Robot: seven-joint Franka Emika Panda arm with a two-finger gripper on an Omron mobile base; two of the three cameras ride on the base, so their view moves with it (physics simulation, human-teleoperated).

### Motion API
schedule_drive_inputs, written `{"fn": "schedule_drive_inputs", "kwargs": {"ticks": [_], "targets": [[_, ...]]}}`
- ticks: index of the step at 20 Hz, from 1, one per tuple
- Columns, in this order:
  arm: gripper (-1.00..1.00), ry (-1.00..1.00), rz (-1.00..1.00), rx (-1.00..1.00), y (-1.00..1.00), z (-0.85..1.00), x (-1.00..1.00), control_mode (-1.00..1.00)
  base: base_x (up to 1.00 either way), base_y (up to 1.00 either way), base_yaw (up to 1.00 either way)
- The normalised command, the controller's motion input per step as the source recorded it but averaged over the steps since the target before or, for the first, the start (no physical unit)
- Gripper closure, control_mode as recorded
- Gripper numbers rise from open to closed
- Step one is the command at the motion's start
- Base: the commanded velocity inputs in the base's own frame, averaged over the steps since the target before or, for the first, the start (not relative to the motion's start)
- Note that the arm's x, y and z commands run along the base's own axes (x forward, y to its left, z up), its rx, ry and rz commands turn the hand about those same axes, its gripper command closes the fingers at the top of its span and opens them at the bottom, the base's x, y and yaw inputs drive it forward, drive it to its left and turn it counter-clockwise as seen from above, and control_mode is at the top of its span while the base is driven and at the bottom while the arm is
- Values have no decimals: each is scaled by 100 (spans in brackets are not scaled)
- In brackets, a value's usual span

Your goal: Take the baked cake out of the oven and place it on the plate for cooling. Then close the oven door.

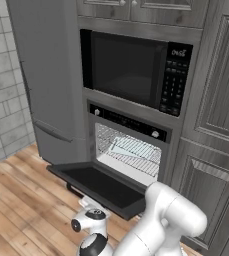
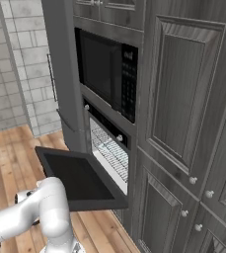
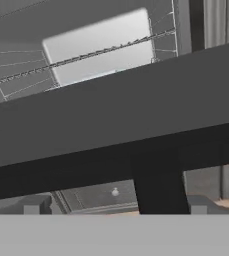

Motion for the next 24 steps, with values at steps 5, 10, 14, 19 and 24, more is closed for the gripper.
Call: {"fn": "schedule_drive_inputs", "kwargs": {"ticks": [5,10,14,19,24], "targets": [[-100,-29,-1,0,-40,1,63,-100,0,0,0],[-100,-28,-1,0,-40,0,65,-100,0,0,0],[-100,-27,0,0,-40,0,67,-100,0,0,0],[-100,-29,0,0,-40,0,69,-100,0,0,0],[-100,-36,0,0,-38,5,67,-100,0,0,0]]}}
